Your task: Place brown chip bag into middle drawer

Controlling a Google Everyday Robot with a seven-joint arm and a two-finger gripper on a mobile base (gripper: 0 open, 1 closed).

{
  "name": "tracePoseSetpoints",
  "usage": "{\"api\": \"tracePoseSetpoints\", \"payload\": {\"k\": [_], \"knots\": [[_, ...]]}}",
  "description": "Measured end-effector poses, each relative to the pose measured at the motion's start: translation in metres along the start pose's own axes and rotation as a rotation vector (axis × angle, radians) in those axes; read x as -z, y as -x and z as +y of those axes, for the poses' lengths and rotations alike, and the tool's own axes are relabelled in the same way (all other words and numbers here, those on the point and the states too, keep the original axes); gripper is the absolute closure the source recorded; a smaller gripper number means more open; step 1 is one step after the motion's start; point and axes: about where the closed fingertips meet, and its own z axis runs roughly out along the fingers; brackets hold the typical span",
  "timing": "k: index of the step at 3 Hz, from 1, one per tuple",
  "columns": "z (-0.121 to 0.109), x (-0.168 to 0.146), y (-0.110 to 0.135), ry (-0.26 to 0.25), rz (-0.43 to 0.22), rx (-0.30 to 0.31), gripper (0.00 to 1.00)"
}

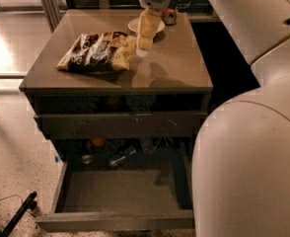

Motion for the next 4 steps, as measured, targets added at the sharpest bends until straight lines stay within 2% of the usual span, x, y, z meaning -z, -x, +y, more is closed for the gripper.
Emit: {"api": "tracePoseSetpoints", "payload": {"k": [2,3,4], "knots": [[0.000,-0.004,-0.002,0.000,-0.001,-0.005,0.00],[-0.004,-0.012,0.023,0.014,-0.032,0.039,0.00],[-0.015,-0.025,0.065,0.019,-0.085,0.105,0.00]]}}
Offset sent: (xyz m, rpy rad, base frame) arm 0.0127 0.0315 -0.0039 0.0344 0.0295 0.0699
